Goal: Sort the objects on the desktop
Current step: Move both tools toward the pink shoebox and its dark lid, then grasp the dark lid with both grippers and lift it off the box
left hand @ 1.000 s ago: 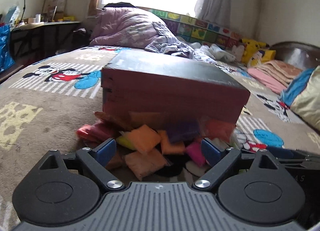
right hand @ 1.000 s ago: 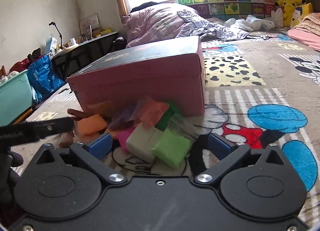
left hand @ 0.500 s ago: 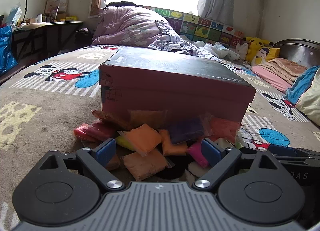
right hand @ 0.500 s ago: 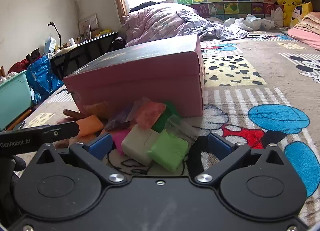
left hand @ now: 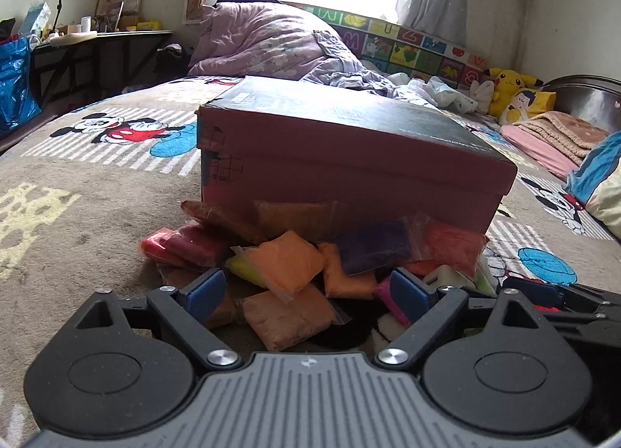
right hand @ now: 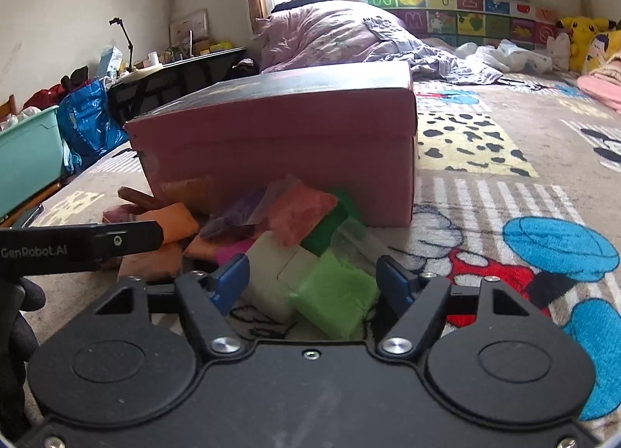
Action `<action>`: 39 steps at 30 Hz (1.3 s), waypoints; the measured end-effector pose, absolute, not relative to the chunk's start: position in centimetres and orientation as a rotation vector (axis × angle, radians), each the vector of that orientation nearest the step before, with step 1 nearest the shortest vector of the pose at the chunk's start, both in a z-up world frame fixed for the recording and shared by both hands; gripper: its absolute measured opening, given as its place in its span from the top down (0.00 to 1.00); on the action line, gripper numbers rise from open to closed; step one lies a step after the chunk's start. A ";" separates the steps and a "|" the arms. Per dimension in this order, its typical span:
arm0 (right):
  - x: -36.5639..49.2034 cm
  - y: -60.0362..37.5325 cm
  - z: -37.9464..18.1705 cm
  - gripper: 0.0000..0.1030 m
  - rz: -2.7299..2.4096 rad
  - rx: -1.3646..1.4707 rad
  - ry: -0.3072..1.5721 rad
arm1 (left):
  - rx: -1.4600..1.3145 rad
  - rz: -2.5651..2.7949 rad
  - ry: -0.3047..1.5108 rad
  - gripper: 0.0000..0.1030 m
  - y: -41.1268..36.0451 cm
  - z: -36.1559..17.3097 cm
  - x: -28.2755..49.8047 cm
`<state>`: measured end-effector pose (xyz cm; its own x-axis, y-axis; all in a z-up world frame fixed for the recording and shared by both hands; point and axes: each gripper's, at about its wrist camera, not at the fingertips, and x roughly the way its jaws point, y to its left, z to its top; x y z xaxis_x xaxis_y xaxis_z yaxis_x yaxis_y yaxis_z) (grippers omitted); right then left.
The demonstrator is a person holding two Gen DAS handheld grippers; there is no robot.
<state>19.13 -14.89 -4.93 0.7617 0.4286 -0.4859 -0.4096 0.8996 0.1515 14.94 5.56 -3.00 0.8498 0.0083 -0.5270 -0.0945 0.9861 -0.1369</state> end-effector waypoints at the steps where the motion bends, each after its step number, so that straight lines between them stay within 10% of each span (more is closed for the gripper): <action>1: 19.2 -15.2 -4.8 0.36 0.444 0.038 0.541 | -0.158 0.053 0.554 0.11 5.5 -3.1 15.0; 24: 20.3 -16.3 -6.5 0.35 0.353 -0.023 0.619 | -0.135 0.041 0.570 0.11 4.7 -3.8 16.0; 29: 20.1 -16.2 -6.2 0.59 0.369 -0.074 0.608 | -0.100 0.051 0.564 0.11 4.3 -4.0 16.0; 39: 19.2 -17.1 -5.5 0.59 0.441 -0.031 0.622 | -0.245 0.158 0.361 0.11 8.2 0.1 16.6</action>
<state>19.17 -17.05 -5.50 0.7232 0.3900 -0.5701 -0.4086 0.9070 0.1021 16.62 8.17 0.11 0.9237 0.1093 -0.3673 -0.1961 0.9583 -0.2079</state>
